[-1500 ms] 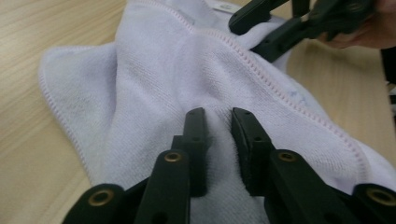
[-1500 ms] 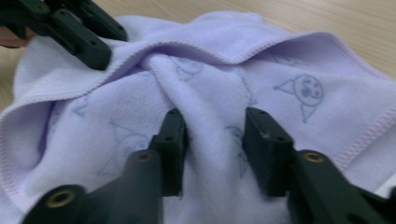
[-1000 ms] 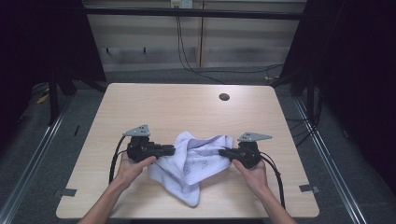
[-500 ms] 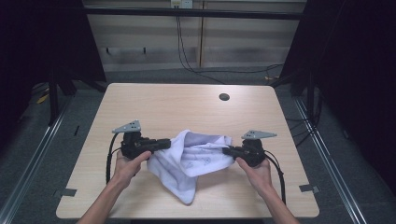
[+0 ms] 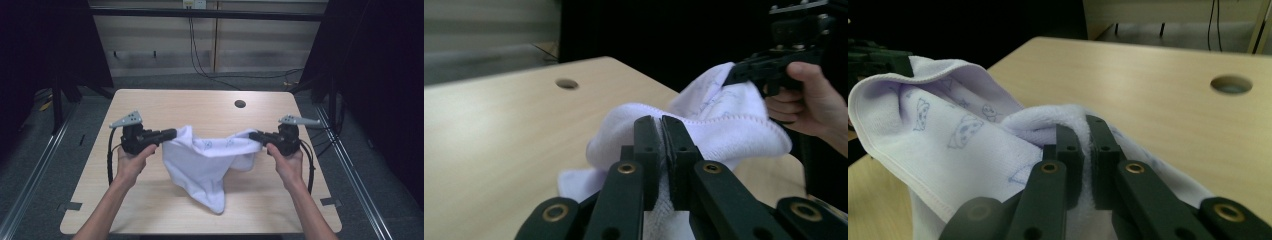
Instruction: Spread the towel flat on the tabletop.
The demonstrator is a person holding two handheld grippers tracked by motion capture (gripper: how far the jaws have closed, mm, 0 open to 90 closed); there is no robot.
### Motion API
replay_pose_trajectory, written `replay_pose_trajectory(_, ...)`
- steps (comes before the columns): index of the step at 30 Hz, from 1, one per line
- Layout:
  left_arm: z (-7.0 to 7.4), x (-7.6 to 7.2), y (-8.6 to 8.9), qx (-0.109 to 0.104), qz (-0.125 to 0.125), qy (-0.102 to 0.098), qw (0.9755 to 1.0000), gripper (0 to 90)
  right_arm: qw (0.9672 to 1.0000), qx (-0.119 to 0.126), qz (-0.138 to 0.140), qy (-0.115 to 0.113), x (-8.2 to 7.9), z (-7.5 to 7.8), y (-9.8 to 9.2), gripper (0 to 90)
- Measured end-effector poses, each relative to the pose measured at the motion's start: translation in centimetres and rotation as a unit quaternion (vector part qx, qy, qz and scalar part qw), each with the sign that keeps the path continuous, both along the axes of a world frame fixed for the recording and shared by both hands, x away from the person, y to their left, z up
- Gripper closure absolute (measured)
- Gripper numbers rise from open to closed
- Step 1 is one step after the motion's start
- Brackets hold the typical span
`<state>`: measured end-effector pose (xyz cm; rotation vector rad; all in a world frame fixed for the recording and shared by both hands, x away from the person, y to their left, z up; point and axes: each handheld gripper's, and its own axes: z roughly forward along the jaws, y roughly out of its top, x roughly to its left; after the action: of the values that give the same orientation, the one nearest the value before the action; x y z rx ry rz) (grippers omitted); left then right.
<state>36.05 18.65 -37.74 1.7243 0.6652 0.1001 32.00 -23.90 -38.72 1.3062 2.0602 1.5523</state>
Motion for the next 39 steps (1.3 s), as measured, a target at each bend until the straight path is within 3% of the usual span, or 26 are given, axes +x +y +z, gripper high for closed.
replay_pose_trajectory(3, 2.4, 1.2, -0.1, 0.005, 0.017, -0.014, 0.9997, 87.0, 0.9998, 0.002, -0.008, -0.016, 1.5, 2.9, 0.1, 86.3)
replay_pose_trajectory(9, 7.4, 2.9, -0.1, -0.026, 0.048, -0.056, 0.9969, 87.1, 0.9983, -0.005, -0.027, -0.051, 4.6, 9.3, 0.4, 86.6)
replay_pose_trajectory(10, 8.6, 2.6, 0.0, -0.041, 0.051, -0.067, 0.9956, 87.0, 0.9977, -0.004, -0.029, -0.061, 5.0, 10.5, 0.4, 86.6)
replay_pose_trajectory(12, 10.0, 1.3, 0.0, -0.063, 0.034, -0.09, 0.9934, 87.0, 0.9945, 0.036, -0.032, -0.093, 5.0, 12.5, 0.0, 86.7)
replay_pose_trajectory(13, 10.3, 0.4, -0.2, -0.056, 0.03, -0.102, 0.9928, 87.1, 0.9917, 0.054, -0.03, -0.113, 4.5, 13.3, -0.1, 86.8)
replay_pose_trajectory(15, 9.9, -1.0, -0.6, -0.03, 0.019, -0.115, 0.9928, 87.0, 0.9895, 0.054, -0.021, -0.133, 3.5, 13.7, -0.5, 86.9)
replay_pose_trajectory(18, 6.6, -1.8, -1.1, -0.01, -0.001, -0.079, 0.9968, 87.0, 0.9929, 0.033, -0.013, -0.114, 2.2, 11.6, -0.9, 86.9)
replay_pose_trajectory(20, 3.2, -2.2, -1.2, -0.006, -0.016, -0.042, 0.999, 86.9, 0.9962, 0.009, -0.005, -0.086, 1.4, 8.8, -1.1, 87.1)
replay_pose_trajectory(21, 1.3, -2.3, -1.5, 0.006, -0.027, -0.016, 0.9995, 87.0, 0.9975, 0.004, -0.002, -0.07, 1.0, 7.1, -1.2, 87.1)
replay_pose_trajectory(23, -2.2, -3.3, -2.1, 0.026, -0.051, 0.018, 0.9982, 86.9, 0.9992, -0.007, 0.005, -0.039, 0.3, 3.8, -1.6, 87.3)
replay_pose_trajectory(24, -3.6, -3.7, -2.6, 0.047, -0.072, 0.034, 0.9958, 86.8, 0.9997, -0.008, 0.006, -0.022, -0.1, 2.1, -1.8, 87.3)
replay_pose_trajectory(25, -4.7, -4.3, -2.9, 0.058, -0.084, 0.038, 0.9941, 86.5, 0.9998, -0.017, 0.01, -0.007, -0.5, 0.7, -1.9, 87.3)
replay_pose_trajectory(26, -5.6, -4.7, -2.9, 0.057, -0.097, 0.051, 0.9923, 86.0, 0.9996, -0.023, 0.013, 0.005, -0.9, -0.6, -2.0, 87.3)
replay_pose_trajectory(27, -6.3, -5.1, -3.0, 0.054, -0.108, 0.061, 0.9908, 84.4, 0.9994, -0.027, 0.017, 0.015, -1.4, -1.9, -2.1, 87.3)
replay_pose_trajectory(30, -6.6, -5.6, -2.3, 0.062, -0.111, 0.06, 0.9901, 76.0, 0.9974, -0.056, 0.016, 0.042, -2.6, -4.5, -2.9, 87.3)
replay_pose_trajectory(34, -6.9, -4.7, -0.2, 0.047, -0.078, 0.062, 0.9939, 68.3, 0.9957, -0.069, -0.009, 0.061, -3.5, -6.8, -5.4, 86.7)
replay_pose_trajectory(36, -7.8, -4.0, 0.7, 0.051, -0.059, 0.072, 0.9943, 65.2, 0.9942, -0.082, -0.025, 0.065, -3.8, -7.6, -6.4, 77.9)
replay_pose_trajectory(38, -8.9, -3.3, 1.5, 0.058, -0.04, 0.087, 0.9937, 66.5, 0.9946, -0.073, -0.026, 0.07, -4.2, -7.6, -7.0, 65.6)
replay_pose_trajectory(39, -9.3, -2.9, 1.6, 0.075, -0.035, 0.09, 0.9926, 66.6, 0.9949, -0.074, -0.027, 0.064, -4.5, -7.3, -7.0, 63.7)
